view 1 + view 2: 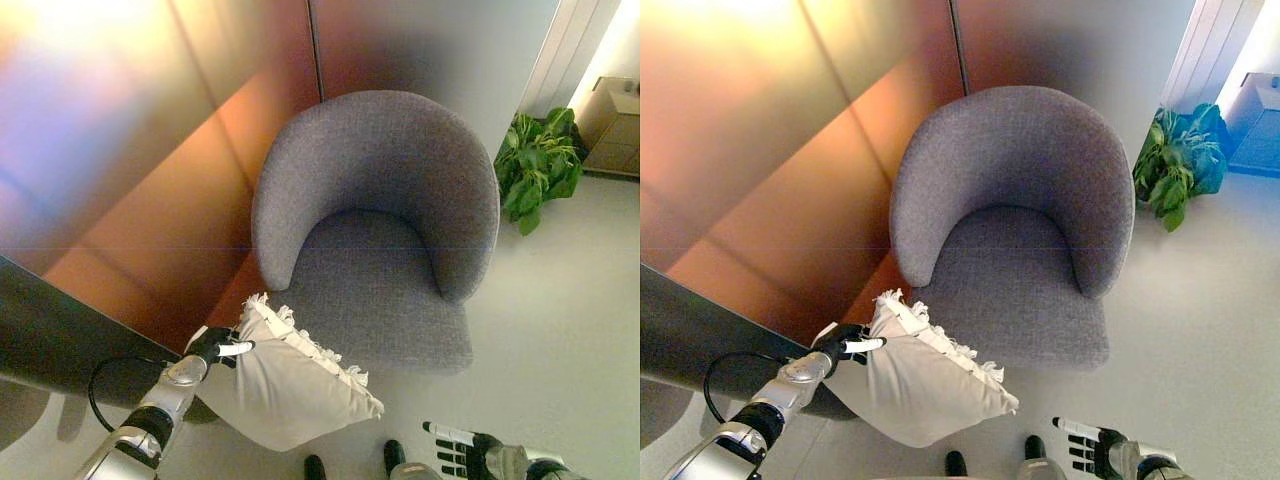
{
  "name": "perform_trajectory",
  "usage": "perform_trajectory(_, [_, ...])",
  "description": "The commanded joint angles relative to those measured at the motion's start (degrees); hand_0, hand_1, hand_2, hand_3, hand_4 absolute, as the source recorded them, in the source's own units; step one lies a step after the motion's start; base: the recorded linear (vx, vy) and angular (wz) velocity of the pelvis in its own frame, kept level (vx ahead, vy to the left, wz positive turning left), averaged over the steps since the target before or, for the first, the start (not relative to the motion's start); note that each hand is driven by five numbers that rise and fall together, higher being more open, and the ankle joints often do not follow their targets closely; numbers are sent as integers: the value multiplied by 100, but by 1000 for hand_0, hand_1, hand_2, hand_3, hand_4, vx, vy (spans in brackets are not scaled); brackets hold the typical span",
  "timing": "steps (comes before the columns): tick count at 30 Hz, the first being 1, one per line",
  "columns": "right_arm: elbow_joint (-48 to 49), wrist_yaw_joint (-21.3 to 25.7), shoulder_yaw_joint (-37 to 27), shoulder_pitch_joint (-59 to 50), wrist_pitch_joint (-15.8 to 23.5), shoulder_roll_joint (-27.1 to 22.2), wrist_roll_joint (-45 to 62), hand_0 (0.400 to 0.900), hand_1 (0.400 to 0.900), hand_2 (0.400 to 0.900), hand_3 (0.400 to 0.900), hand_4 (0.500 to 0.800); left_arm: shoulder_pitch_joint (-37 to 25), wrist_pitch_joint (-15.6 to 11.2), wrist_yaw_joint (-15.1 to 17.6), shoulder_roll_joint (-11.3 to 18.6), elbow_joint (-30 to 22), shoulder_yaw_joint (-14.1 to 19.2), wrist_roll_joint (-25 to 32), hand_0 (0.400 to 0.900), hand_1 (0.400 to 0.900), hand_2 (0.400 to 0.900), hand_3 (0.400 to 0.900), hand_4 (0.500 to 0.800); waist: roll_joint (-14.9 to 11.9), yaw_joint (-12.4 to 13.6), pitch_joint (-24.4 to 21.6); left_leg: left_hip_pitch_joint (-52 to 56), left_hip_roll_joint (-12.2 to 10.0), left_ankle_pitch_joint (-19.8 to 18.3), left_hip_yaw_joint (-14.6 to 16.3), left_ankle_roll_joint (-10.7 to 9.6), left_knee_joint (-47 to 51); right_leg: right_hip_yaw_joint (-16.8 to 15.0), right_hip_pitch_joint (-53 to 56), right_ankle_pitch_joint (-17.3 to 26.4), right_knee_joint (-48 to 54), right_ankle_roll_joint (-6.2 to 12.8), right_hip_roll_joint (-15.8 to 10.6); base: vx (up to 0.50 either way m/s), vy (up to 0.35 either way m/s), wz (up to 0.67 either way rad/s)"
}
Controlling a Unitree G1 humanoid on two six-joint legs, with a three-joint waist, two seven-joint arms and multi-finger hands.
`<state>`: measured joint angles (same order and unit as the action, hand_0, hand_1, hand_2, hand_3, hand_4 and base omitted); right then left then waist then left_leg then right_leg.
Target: Pick up the pillow and put it on the sofa.
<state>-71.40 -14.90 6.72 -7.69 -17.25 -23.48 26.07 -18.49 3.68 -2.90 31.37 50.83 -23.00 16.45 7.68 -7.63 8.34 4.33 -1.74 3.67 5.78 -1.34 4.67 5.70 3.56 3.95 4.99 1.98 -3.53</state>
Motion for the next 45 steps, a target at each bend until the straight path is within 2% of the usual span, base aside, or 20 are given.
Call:
perform_trajectory(1, [-176,-201,-92,244,217,-158,-68,900,900,900,900,800,-1174,-360,-312,1047,-291,452,-267,400,400,400,400,500,-53,39,-461,202,512,-710,123,-72,-306,-19,53,-541,-486,322,-111,34,-27,13])
perform_trajectory(3, [-215,-250,-129,322,289,-207,-47,900,900,900,900,800,-1576,-287,-544,1349,-248,375,-319,400,400,400,400,500,-24,-20,-497,265,511,-718,137,-73,-286,-17,91,-520,-455,342,-108,28,-26,8])
perform_trajectory(4, [-226,-259,-138,338,305,-219,-21,900,900,900,900,800,-1684,-300,-561,1425,-235,353,-376,400,400,400,400,500,-15,-38,-513,280,510,-723,145,-73,-278,-20,100,-513,-441,350,-107,0,0,0])
perform_trajectory(5, [-245,-272,-161,366,319,-238,3,900,900,900,900,800,-1918,-201,-670,1572,-210,309,-416,400,400,400,400,500,5,-73,-540,309,506,-730,165,-73,-270,-27,116,-506,-428,362,-103,0,0,0])
perform_trajectory(9, [-328,-292,-216,452,354,-259,161,900,900,900,900,800,-2776,-23,-904,1954,60,-38,-660,400,400,400,400,500,56,-217,-614,365,475,-743,248,-80,-264,-82,128,-481,-404,404,-85,21,-26,-6])
perform_trajectory(17, [-490,-304,-253,585,304,-270,378,900,900,900,900,800,-4532,425,-1030,2285,601,-863,-626,400,400,400,400,500,213,-549,-717,449,428,-759,460,-93,-247,-263,104,-424,-354,476,-24,35,-35,-16])
perform_trajectory(19, [-499,-271,-271,613,297,-243,424,900,900,900,900,800,-4859,442,-1031,2312,685,-1031,-618,400,400,400,400,500,249,-611,-728,454,417,-754,504,-98,-239,-307,85,-407,-343,491,-8,34,-39,-18])
perform_trajectory(25, [-477,-186,-330,694,237,-189,564,900,900,900,900,800,-5276,598,-924,2284,623,-1276,-649,400,400,400,400,500,382,-767,-727,460,403,-755,619,-113,-250,-434,42,-370,-294,528,18,29,-34,-16])
perform_trajectory(30, [-443,-154,-347,737,202,-145,670,900,900,900,900,800,-5505,557,-801,2178,526,-1431,-554,400,400,400,400,500,461,-883,-733,436,378,-753,718,-122,-279,-508,-10,-360,-294,545,38,24,-34,-11])
perform_trajectory(36, [-392,-105,-367,779,231,-81,791,900,900,900,900,800,-5644,709,-784,1820,216,-1585,-469,400,400,400,400,500,511,-1038,-749,428,349,-786,840,-96,-312,-594,-84,-385,-352,545,91,31,-40,-11])
perform_trajectory(41, [-344,-57,-344,798,146,-27,900,900,900,900,900,800,-5577,921,-667,1374,45,-1626,-449,400,400,400,400,500,490,-1179,-782,444,337,-818,919,-72,-326,-735,-121,-345,-318,554,141,46,-67,-19])
perform_trajectory(45, [-375,-65,-386,873,145,-12,860,900,900,900,900,800,-5563,1067,-545,1223,76,-1610,-373,400,400,400,400,500,475,-1285,-792,460,320,-821,999,-69,-308,-846,-145,-307,-274,568,189,36,-58,-16])
